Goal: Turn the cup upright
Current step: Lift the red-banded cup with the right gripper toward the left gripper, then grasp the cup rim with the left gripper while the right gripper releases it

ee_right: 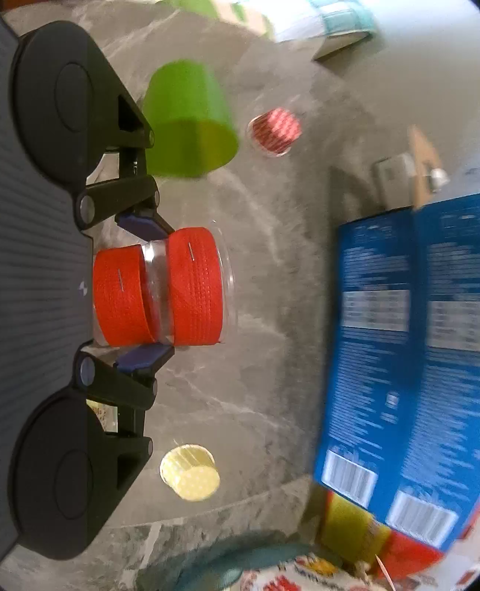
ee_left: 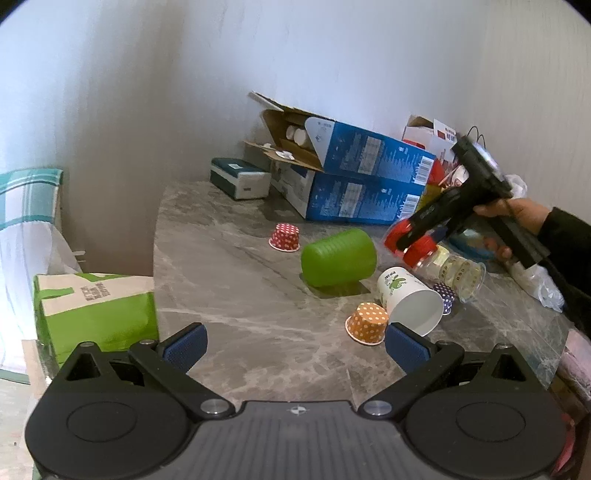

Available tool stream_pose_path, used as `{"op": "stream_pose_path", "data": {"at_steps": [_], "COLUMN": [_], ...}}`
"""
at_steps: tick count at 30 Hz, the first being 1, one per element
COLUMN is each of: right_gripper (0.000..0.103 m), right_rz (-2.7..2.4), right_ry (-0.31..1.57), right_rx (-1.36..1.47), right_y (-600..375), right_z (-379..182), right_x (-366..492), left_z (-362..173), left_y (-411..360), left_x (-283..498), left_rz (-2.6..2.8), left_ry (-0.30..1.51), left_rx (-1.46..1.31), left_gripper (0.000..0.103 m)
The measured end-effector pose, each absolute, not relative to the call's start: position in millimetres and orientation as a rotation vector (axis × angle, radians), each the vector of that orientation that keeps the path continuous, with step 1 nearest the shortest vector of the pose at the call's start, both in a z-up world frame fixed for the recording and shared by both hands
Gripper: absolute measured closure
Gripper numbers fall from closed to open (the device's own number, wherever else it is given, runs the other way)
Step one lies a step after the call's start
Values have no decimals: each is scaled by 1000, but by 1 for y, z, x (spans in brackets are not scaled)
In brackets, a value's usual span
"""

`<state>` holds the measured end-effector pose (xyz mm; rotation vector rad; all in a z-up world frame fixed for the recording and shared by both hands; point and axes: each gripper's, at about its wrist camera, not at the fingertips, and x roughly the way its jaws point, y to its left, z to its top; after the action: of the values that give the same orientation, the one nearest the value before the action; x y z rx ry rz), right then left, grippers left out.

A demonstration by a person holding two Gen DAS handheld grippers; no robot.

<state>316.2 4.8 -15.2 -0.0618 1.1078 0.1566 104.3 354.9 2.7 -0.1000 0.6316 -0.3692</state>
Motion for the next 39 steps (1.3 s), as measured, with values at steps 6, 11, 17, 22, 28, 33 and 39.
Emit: {"op": "stream_pose_path", "data": {"at_steps": [6, 11, 17, 22, 28, 33, 39], "right_gripper": [42, 41, 41, 41, 41, 40, 36], "right_rz": [173, 226, 239, 236, 272, 285, 283], "right_ry": [980, 911, 890, 962, 1056, 1075, 1081], "right_rx": [17, 99, 162, 218, 300, 281, 255], "right_y": [3, 12, 28, 41, 58, 71, 74], "right_z": [40, 72, 67, 25, -15, -28, -39], "right_x": [271, 205, 126, 92, 82, 77, 65], "left_z": [8, 10, 5, 1, -9, -13, -12], "left_y": [358, 357, 369, 374, 370, 353, 331], "left_x": [95, 87, 81, 72, 72, 82, 98], "left_rz": [-387, -422, -466, -455, -500, -512, -536], "left_ry": [619, 631, 671, 716, 867, 966, 1054], "left_rx": [-131, -156, -244, -259, -347, -352, -377], "left_gripper": [0, 0, 0, 0, 0, 0, 4]}}
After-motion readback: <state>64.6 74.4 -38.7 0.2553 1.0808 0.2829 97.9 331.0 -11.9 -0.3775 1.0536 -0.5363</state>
